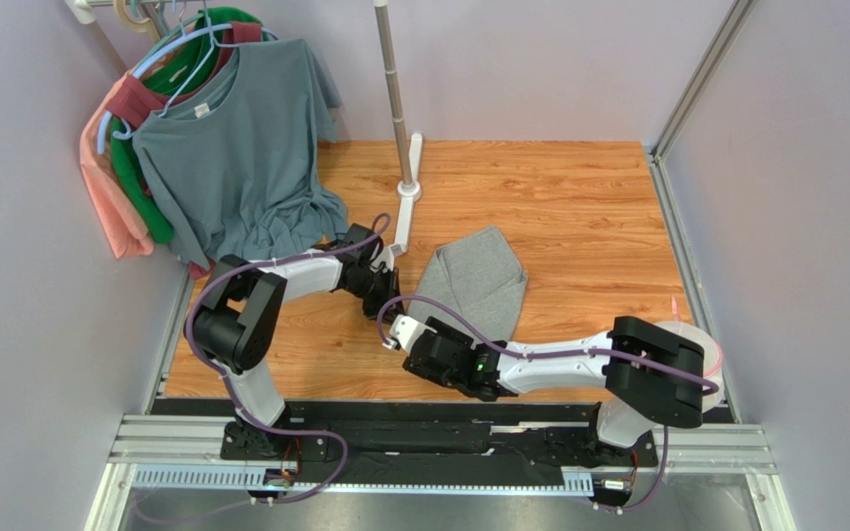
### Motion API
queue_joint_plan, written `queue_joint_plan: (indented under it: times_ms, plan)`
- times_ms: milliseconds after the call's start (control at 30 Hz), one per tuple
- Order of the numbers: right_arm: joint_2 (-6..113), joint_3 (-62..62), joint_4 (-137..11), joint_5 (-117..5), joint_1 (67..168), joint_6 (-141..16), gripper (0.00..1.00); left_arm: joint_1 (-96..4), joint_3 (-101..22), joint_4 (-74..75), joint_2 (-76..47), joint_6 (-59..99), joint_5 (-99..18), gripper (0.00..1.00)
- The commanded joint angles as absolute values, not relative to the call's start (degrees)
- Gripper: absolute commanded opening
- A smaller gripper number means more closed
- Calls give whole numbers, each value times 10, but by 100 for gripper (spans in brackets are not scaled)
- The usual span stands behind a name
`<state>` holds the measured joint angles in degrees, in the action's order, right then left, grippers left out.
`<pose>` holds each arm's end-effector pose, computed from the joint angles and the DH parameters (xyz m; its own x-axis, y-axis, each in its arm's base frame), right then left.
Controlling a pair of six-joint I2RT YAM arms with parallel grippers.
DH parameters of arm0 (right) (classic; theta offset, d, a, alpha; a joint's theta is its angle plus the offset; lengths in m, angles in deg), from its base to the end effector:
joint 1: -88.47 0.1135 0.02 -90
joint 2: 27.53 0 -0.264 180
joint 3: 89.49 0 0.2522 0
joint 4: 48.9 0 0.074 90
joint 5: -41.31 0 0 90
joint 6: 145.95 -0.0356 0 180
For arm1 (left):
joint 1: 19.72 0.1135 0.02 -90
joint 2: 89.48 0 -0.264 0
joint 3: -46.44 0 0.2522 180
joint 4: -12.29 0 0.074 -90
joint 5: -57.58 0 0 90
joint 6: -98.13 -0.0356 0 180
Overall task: Fold the napkin, place the utensils inside, and roll it up
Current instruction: Roll the napkin with the utensil
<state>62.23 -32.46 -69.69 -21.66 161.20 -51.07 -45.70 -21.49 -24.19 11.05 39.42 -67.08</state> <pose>0.1027 0.2758 0.1561 -0.1723 -0.8095 -0.5613 -0.7879 0.4552 -0.4147 0.2766 -0.1573 0.1407 -0.9995 0.0118 -0.0292 0.0278 0.7684 -0.6394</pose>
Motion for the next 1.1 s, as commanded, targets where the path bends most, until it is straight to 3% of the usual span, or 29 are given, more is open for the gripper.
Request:
queue_joint_plan:
  times_ms: [0, 400, 467, 600, 733, 833, 867, 967, 1000, 1067]
  plan:
    - [643, -326, -673, -198, 1620, -505, 60, -452, -235, -254, 113, 384, -678, 0]
    - [680, -337, -679, -159, 1620, -538, 35, -452, -238, -256, 116, 382, -681, 0]
    - [682, -338, -678, -165, 1620, -539, 28, -451, -238, -256, 116, 382, -682, 0]
    - [693, -335, -683, -188, 1619, -544, 0, -451, -241, -256, 113, 381, -685, 0]
    - [686, -335, -690, -223, 1616, -550, 0, -451, -243, -255, 103, 378, -689, 0]
    - [657, -337, -700, -276, 1600, -556, 0, -449, -243, -254, 92, 380, -685, 20]
    - [647, -339, -700, -291, 1593, -573, 0, -446, -241, -251, 87, 382, -681, 35]
    - [610, -344, -713, -360, 1554, -592, 0, -440, -233, -249, 62, 387, -655, 57]
    - [601, -345, -715, -394, 1546, -599, 0, -435, -227, -250, 45, 390, -643, 58]
    - [584, -343, -722, -425, 1519, -604, 0, -431, -219, -249, 29, 392, -610, 75]
